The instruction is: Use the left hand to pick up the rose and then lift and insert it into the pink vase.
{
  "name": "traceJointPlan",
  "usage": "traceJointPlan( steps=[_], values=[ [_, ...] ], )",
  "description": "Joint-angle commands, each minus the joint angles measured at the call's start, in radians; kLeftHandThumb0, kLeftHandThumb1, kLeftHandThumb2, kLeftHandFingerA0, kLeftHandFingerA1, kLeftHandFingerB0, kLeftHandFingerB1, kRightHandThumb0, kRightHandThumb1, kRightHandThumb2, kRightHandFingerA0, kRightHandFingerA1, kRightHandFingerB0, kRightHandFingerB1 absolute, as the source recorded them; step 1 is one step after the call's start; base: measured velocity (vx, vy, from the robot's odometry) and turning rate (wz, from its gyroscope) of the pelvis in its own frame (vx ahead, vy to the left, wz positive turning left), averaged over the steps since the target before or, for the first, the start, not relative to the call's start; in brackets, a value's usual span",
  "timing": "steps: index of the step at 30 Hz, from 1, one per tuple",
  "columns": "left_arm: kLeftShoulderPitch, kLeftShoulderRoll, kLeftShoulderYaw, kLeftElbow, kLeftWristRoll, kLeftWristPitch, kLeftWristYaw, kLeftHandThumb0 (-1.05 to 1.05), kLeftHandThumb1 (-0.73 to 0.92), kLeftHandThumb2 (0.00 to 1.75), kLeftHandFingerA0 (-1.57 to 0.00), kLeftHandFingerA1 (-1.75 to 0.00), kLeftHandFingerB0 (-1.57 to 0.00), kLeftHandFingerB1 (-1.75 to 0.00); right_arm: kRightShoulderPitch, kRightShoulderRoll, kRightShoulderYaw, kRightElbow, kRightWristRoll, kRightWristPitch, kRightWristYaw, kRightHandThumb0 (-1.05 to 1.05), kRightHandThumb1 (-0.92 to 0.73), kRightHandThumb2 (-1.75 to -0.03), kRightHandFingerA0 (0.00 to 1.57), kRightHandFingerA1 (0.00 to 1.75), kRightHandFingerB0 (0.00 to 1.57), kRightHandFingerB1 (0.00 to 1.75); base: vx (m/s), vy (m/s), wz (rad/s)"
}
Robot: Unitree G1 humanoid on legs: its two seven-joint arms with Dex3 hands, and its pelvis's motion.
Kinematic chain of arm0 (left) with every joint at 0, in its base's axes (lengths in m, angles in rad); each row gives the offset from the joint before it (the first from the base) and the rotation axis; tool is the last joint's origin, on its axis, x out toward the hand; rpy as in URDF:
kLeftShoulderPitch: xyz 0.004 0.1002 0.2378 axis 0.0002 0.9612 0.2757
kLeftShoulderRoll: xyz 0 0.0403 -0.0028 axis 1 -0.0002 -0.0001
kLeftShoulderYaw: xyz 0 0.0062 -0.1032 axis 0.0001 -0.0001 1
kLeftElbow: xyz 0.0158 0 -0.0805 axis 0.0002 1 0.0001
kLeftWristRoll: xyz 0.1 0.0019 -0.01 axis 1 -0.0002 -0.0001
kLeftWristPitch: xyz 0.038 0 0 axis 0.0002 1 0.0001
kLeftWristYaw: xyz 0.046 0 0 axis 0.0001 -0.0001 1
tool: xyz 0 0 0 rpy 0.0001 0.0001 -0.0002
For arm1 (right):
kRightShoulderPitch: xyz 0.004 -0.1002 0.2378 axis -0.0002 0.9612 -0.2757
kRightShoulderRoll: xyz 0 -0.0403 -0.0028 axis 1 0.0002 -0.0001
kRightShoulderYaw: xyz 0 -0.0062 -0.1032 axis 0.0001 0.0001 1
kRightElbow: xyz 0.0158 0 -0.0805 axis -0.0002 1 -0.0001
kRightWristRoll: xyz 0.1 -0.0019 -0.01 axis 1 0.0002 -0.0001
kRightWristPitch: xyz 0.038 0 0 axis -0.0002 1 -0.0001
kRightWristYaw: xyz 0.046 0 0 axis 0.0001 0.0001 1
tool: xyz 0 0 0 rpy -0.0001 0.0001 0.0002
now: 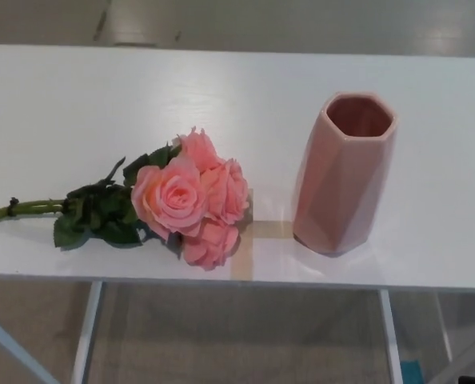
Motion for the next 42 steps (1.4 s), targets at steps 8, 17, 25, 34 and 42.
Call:
traceJointPlan(
  steps=[8,17,25,34,42],
  values=[
    [0.001,-0.003,-0.006,0.014,-0.023,-0.041,-0.050,-0.39,0.41,0.62,-0.33,-0.40,-0.17,-0.34,0.004,-0.005,-0.009,0.023,0.017,-0.041,-0.015,-0.19,-0.63,-0.58,0.64,0.52,0.53,0.45,0.00,0.000,0.00],
    [0.086,0.066,-0.167,-0.082,0.050,-0.217,-0.429,-0.48,0.37,0.54,0.00,-0.21,-0.09,-0.25,0.009,-0.004,-0.003,0.028,0.011,-0.049,-0.013,-0.19,-0.63,-0.58,0.64,0.52,0.53,0.45,0.00,0.000,0.00],
    [0.232,0.103,-0.251,-0.421,-0.076,-0.146,-0.763,-0.50,0.35,0.63,-0.30,-0.39,-0.37,-0.40,0.008,-0.008,-0.003,0.030,0.010,-0.046,-0.007,-0.18,-0.63,-0.58,0.64,0.51,0.52,0.45,0.00,0.000,0.00],
    [0.441,0.142,-0.345,-0.918,-0.181,-0.076,-0.840,-0.39,0.42,0.53,-0.39,-0.36,-0.37,-0.33,0.000,-0.008,0.002,0.034,0.001,-0.044,-0.015,-0.18,-0.63,-0.58,0.64,0.51,0.52,0.45,0.00,0.000,0.00],
    [0.558,0.231,-0.371,-1.330,-0.314,-0.039,-0.897,-0.40,0.43,0.54,-0.37,-0.36,-0.32,-0.31,0.000,-0.009,0.003,0.035,0.000,-0.042,-0.019,-0.18,-0.63,-0.58,0.64,0.51,0.51,0.45,0.00,0.000,0.00]
  ],
)
